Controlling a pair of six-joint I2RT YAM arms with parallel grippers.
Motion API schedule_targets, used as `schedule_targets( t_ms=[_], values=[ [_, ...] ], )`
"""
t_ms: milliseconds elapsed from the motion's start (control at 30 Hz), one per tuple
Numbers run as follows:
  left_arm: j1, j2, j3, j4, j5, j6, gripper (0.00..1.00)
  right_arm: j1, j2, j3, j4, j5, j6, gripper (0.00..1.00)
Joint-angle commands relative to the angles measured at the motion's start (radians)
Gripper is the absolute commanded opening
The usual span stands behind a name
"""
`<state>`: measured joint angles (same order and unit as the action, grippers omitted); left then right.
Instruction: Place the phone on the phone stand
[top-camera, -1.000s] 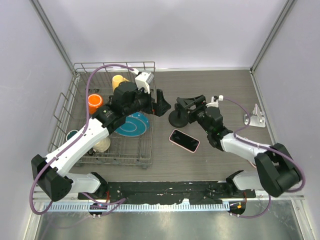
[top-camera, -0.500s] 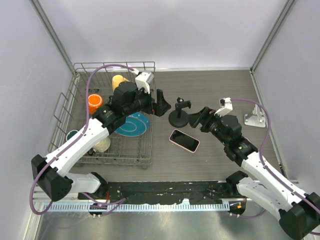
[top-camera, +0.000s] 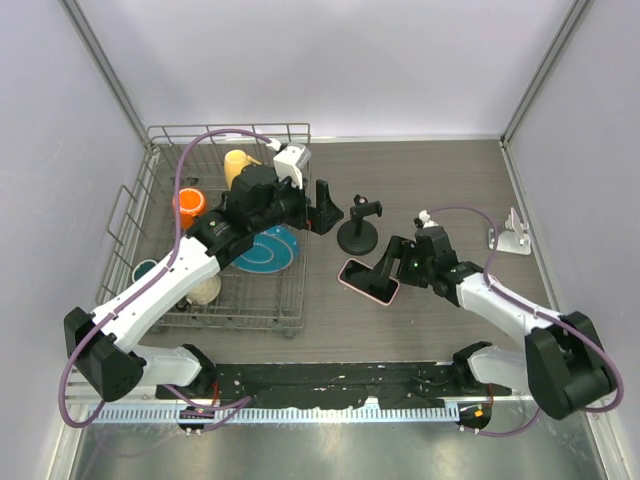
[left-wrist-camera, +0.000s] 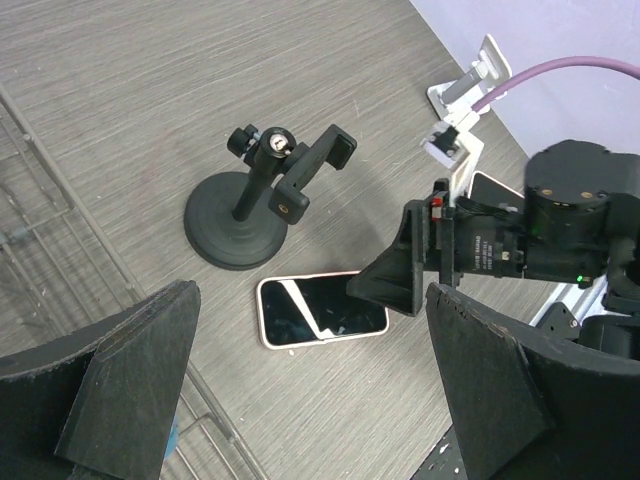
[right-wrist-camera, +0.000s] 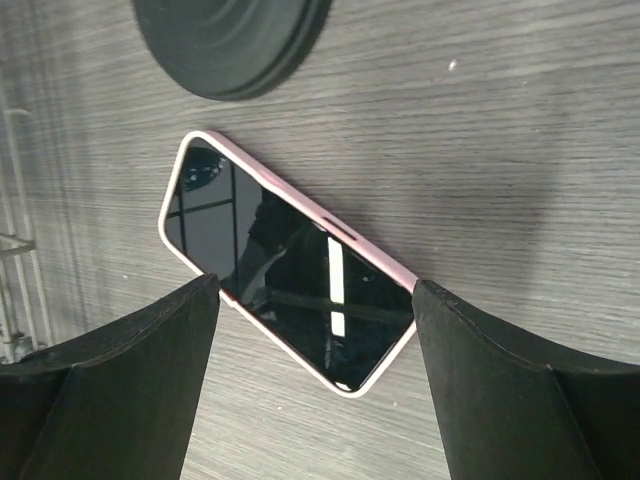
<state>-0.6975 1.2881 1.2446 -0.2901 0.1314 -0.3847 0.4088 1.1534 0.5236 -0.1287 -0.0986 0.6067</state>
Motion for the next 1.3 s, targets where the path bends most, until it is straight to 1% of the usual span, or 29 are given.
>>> schedule_targets(
  t_ms=[0,133,200,267,400,433,533,667,733,767,833,867,933,967,1000,1033,1100,1167,1200,1267],
  values=[
    [-0.005,-0.003,0.026,0.016,-0.024,0.02,1.0,-0.011,0.092,0.067,0.014,-0.069,-0.079,0.83],
    [-0.008,-0.003,0.03,0.014,-0.015,0.017,1.0,-0.011,0.155,0.062,0.026,-0.134,-0.104,0.83],
    [-0.01,-0.006,0.03,0.012,-0.015,0.018,1.0,-0.011,0.166,0.039,0.06,-0.197,-0.094,0.82],
    [-0.01,-0.009,0.029,0.012,-0.018,0.02,1.0,-0.01,0.164,0.02,0.083,-0.226,-0.084,0.81],
    [-0.013,-0.006,0.033,0.009,-0.015,0.018,1.0,0.038,0.126,-0.016,0.09,-0.24,-0.053,0.81],
    [-0.014,-0.006,0.032,0.009,-0.013,0.02,1.0,0.068,0.117,-0.02,0.086,-0.24,-0.045,0.81],
    [-0.014,-0.006,0.032,0.008,-0.016,0.021,1.0,0.12,0.068,-0.017,0.042,-0.231,-0.036,0.81],
    [-0.014,-0.004,0.035,0.009,-0.004,0.017,1.0,0.134,-0.003,-0.014,0.017,-0.222,-0.019,0.81],
    [-0.014,-0.003,0.035,0.006,-0.007,0.017,1.0,0.134,-0.033,-0.011,-0.014,-0.182,-0.022,0.81],
    [-0.014,-0.003,0.035,0.008,-0.01,0.02,1.0,0.137,-0.038,-0.005,-0.029,-0.111,-0.028,0.81],
    [-0.014,-0.001,0.035,0.008,-0.012,0.018,1.0,0.159,-0.04,0.003,-0.055,-0.029,-0.027,0.81],
    [-0.014,0.0,0.033,0.006,-0.01,0.018,1.0,0.172,-0.031,0.019,-0.063,0.052,-0.012,0.81],
    [-0.016,0.0,0.033,0.006,-0.01,0.018,1.0,0.232,-0.006,0.064,-0.092,0.133,0.005,0.82],
    [-0.014,0.002,0.033,0.006,-0.01,0.02,1.0,0.252,0.024,0.085,-0.109,0.199,0.004,0.82],
    [-0.014,0.002,0.035,0.008,-0.013,0.021,1.0,0.295,0.038,0.105,-0.127,0.235,-0.004,0.83],
    [-0.016,0.002,0.033,0.008,-0.015,0.02,1.0,0.309,0.051,0.136,-0.153,0.264,-0.015,0.83],
    [-0.016,0.002,0.032,0.006,-0.016,0.021,1.0,0.327,0.09,0.157,-0.16,0.287,-0.065,0.84],
    [-0.016,0.002,0.032,0.006,-0.016,0.021,1.0,0.34,0.126,0.188,-0.147,0.261,-0.111,0.84],
    [-0.016,-0.001,0.033,0.006,-0.015,0.021,1.0,0.343,0.172,0.202,-0.144,0.235,-0.122,0.84],
    [-0.016,-0.003,0.033,0.006,-0.015,0.021,1.0,0.367,0.219,0.249,-0.153,0.241,-0.137,0.84]
  ],
)
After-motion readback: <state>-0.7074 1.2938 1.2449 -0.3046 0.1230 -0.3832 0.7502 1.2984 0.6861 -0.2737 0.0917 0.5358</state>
